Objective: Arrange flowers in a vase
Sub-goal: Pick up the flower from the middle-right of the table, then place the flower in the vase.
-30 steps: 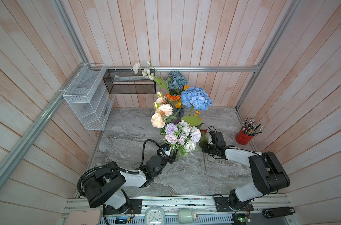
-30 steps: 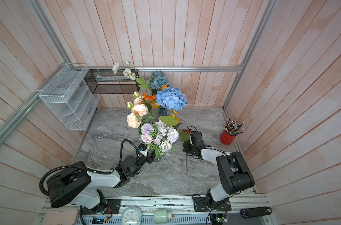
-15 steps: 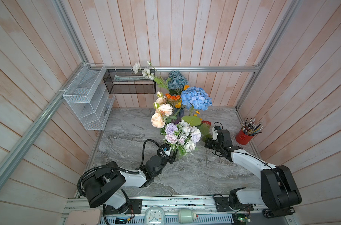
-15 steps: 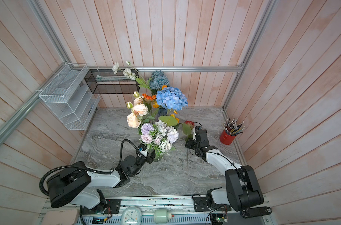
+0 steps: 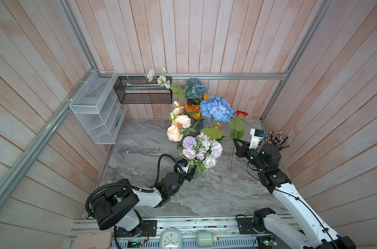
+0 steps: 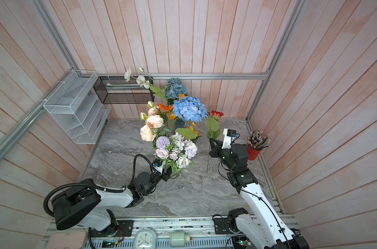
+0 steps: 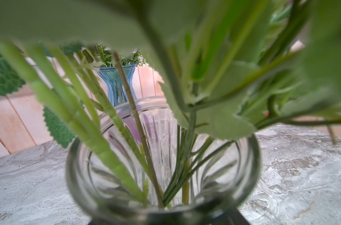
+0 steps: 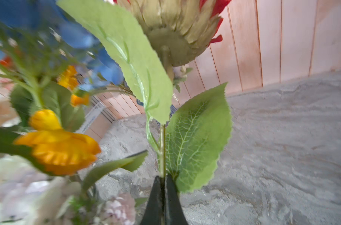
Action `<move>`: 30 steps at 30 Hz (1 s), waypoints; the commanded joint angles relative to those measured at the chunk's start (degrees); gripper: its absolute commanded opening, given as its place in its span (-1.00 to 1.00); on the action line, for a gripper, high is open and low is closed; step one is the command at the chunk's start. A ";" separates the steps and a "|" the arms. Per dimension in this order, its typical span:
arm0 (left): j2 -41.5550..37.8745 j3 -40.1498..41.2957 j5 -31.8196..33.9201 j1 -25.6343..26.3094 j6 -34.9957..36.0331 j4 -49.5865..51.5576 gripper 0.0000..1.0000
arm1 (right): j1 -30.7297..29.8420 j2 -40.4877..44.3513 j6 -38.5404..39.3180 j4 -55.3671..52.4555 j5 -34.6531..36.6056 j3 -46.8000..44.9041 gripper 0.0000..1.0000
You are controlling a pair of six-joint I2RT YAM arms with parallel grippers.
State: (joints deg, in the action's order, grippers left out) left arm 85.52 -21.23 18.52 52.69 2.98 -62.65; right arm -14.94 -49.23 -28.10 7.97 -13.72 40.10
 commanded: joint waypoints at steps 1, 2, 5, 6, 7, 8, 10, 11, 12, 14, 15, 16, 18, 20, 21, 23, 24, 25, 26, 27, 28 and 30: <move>2.51 0.85 1.11 0.03 1.85 9.30 0.27 | 0.13 3.55 1.54 1.83 -2.88 2.77 -1.00; 2.55 0.84 1.15 0.03 1.85 9.26 0.28 | 0.17 4.31 1.79 2.64 -3.64 2.87 -1.00; 2.34 0.82 1.26 0.05 1.79 9.39 0.29 | 0.01 6.08 2.53 5.77 -7.55 2.79 -1.00; 2.29 1.01 1.25 0.05 1.80 9.30 0.29 | -0.28 6.70 2.97 7.40 -9.14 2.79 -1.00; 2.12 1.15 1.25 0.02 1.85 9.30 0.30 | -0.68 7.39 3.18 8.49 -9.62 2.84 -1.00; 2.04 1.19 1.19 0.03 1.87 9.30 0.30 | -1.08 8.12 3.70 9.39 -9.90 3.24 -1.00; 2.03 1.28 0.75 0.05 2.02 9.39 0.33 | -2.20 9.11 5.23 10.13 -10.02 4.29 -1.00; 2.00 1.28 0.56 0.05 2.13 9.39 0.38 | -2.89 9.40 5.99 10.35 -9.86 5.03 -1.00; 2.09 1.22 0.48 0.05 2.11 9.39 0.41 | -3.44 9.56 6.47 10.47 -9.75 5.48 -1.00; 2.44 1.03 0.30 -0.02 2.25 9.39 0.53 | -4.57 9.30 7.16 10.87 -9.67 5.95 -1.00; 2.52 0.86 0.21 0.02 2.35 9.57 0.63 | -5.20 9.03 7.37 10.93 -9.51 6.04 -1.00; 2.55 0.84 0.16 0.04 2.42 9.70 0.95 | -5.86 8.60 7.58 10.93 -9.34 6.11 -1.00; 2.26 1.08 0.43 0.05 2.38 9.48 1.00 | -7.17 7.95 7.93 11.02 -8.72 6.22 -1.00; 1.59 1.66 0.81 0.14 2.35 9.13 1.00 | -8.74 7.45 8.70 11.28 -8.07 6.52 -1.00; 1.20 1.96 0.87 0.14 2.32 9.25 1.00 | -9.63 7.23 9.44 11.36 -7.73 6.86 -1.00; 0.19 2.44 0.90 0.19 2.15 9.87 1.00 | -11.38 6.72 10.39 11.54 -7.51 7.67 -1.00; -0.35 2.75 0.83 0.22 2.16 10.36 1.00 | -12.45 6.32 10.76 11.70 -7.56 8.16 -1.00; -1.13 2.94 0.67 0.24 2.16 11.14 1.00 | -13.61 5.80 11.21 12.10 -7.65 8.65 -1.00; -1.89 3.23 0.55 0.23 2.11 11.76 1.00 | -14.76 5.26 11.61 12.29 -7.58 9.09 -1.00; -2.85 3.54 0.37 0.24 1.98 12.42 1.00 | -16.29 4.51 12.39 12.46 -7.46 9.87 -1.00; -3.84 3.96 0.29 0.27 1.78 13.17 1.00 | -17.88 3.73 13.35 12.38 -7.17 10.74 -1.00; -6.01 4.57 -0.04 0.23 1.50 15.28 1.00 | -20.99 2.14 15.44 12.41 -6.14 12.46 -1.00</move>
State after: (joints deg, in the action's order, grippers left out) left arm 82.19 -17.85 18.48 52.69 4.91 -50.39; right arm -33.04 -45.98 -16.45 18.15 -21.26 49.28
